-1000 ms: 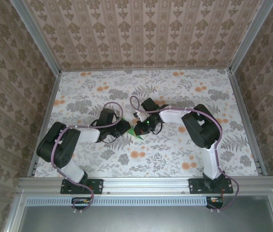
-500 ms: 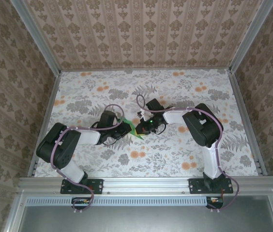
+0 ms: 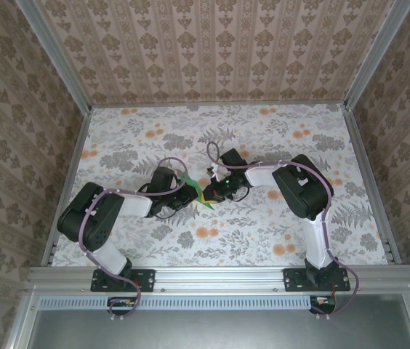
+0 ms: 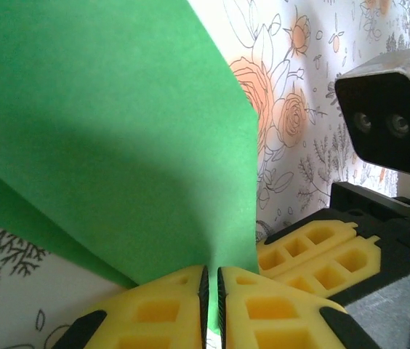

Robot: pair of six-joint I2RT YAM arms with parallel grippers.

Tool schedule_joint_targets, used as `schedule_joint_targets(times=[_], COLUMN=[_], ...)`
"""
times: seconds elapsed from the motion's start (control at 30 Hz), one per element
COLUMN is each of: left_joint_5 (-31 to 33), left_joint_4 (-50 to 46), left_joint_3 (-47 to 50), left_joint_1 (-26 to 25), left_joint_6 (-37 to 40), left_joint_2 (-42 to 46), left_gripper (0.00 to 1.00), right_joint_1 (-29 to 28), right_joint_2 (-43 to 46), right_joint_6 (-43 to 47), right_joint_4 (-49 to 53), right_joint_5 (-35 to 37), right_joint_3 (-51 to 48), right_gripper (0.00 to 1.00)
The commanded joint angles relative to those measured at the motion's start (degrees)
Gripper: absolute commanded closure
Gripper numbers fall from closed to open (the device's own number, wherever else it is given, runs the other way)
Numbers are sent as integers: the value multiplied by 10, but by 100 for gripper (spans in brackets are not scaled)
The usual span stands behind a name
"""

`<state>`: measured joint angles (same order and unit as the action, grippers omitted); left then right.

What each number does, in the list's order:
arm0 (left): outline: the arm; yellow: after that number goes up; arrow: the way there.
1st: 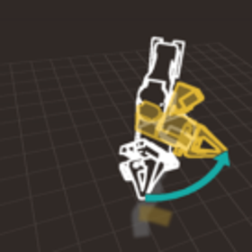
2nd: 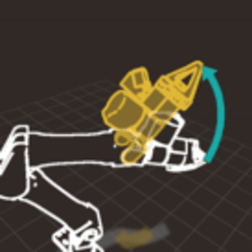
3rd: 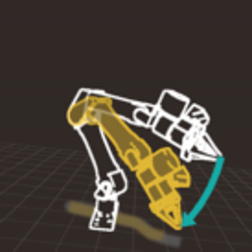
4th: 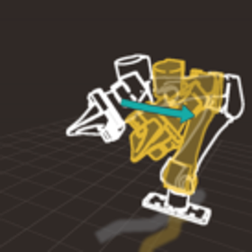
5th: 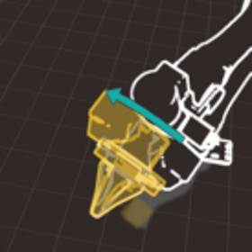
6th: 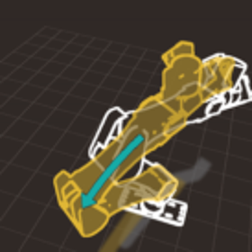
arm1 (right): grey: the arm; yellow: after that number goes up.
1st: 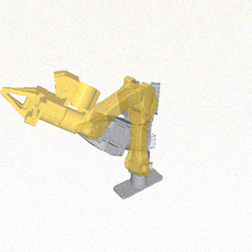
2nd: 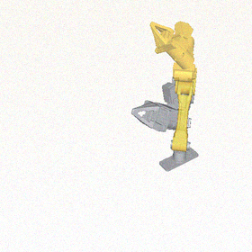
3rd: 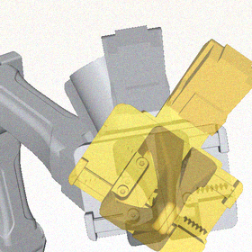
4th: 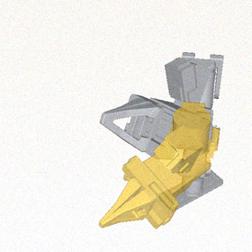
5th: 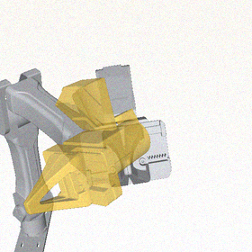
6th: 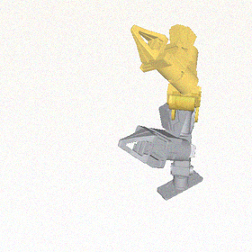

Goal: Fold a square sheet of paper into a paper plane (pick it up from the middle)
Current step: Fold the wing for the fifth time at the center of the table.

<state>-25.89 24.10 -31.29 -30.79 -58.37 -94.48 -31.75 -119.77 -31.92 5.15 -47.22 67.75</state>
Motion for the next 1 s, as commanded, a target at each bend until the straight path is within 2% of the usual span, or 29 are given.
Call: schedule_joint_targets(times=[0.0, 0.23, 0.47, 0.73, 0.83, 0.97], left_joint_5=[11, 30, 32, 33, 33, 34], left_joint_4=[-8, -43, -46, -49, -51, -55], left_joint_3=[-11, -12, -13, -12, -13, -14], left_joint_1=[-3, -2, -2, -1, -1, 0], left_joint_6=[11, 12, 12, 11, 11, 10], left_joint_2=[-13, -15, -18, -20, -21, -23], left_gripper=[85, 86, 86, 86, 86, 86], right_joint_1=[4, 4, 4, 4, 4, 4], right_joint_2=[-11, 18, 35, 8, -1, 26], right_joint_6=[4, 46, 89, 91, 88, 88], right_joint_4=[19, 47, 88, 103, 112, 125], right_joint_5=[-1, 6, 11, 31, 37, 55], right_joint_3=[-3, -5, -9, -4, 3, 1], right_gripper=[91, 77, 78, 88, 88, 82])
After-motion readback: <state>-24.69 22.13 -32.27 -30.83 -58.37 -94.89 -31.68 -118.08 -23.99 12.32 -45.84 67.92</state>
